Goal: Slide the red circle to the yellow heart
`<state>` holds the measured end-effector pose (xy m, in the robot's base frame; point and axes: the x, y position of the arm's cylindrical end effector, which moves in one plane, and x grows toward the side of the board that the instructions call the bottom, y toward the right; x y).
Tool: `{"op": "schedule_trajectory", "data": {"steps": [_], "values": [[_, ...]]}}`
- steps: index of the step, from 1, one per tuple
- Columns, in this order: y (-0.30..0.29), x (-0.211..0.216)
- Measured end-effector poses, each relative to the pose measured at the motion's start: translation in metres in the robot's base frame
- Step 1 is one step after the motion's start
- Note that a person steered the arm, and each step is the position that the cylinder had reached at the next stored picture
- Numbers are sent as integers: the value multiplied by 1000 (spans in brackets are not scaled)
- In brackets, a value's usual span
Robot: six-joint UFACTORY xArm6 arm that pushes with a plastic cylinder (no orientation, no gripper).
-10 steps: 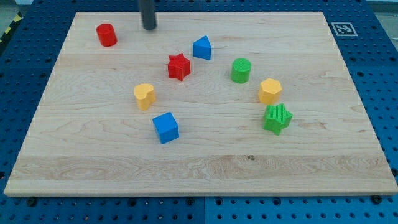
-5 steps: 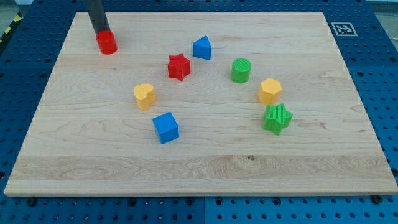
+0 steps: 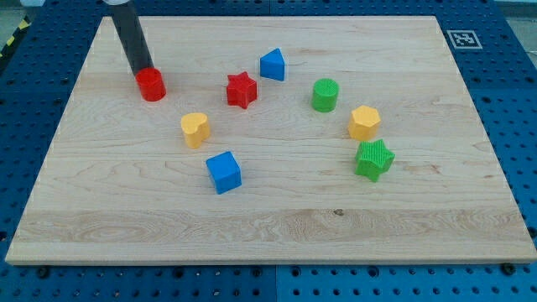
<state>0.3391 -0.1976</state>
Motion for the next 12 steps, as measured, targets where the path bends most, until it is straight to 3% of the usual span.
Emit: {"op": "schedule_trajectory", "data": {"steps": [5, 12], "values": [[0, 57], [8, 55]]}}
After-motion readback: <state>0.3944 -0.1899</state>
